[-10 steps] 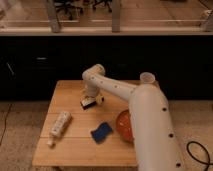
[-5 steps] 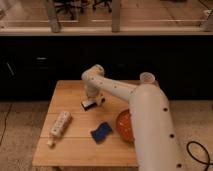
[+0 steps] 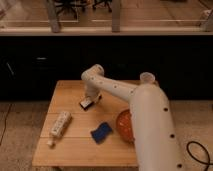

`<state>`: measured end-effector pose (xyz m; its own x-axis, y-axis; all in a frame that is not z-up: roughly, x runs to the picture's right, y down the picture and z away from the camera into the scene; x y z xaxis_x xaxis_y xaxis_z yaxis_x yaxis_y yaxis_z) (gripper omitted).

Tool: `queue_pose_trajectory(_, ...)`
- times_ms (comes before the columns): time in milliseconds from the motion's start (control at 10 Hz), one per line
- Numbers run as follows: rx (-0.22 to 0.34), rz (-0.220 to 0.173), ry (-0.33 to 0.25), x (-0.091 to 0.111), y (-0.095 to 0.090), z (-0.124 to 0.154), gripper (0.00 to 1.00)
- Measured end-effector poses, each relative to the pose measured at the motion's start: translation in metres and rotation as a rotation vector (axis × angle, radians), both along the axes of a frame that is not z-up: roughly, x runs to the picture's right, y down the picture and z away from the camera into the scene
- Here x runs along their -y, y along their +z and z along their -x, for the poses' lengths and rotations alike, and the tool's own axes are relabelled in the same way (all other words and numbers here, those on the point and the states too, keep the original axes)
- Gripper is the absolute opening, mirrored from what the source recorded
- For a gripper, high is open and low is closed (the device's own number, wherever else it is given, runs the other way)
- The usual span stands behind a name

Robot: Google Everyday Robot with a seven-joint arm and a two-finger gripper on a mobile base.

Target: Place the eraser on the white sponge

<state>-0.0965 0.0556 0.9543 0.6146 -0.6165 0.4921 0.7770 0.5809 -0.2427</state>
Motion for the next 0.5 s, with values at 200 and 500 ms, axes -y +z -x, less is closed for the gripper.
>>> queue_pose_trajectory(200,0.011,0.01,-0.005,0.004,-0.017,0.015,0.0)
queue_pose_trajectory(500,0.008,0.031,-0.006,-0.001,-0.026,0.015,0.0)
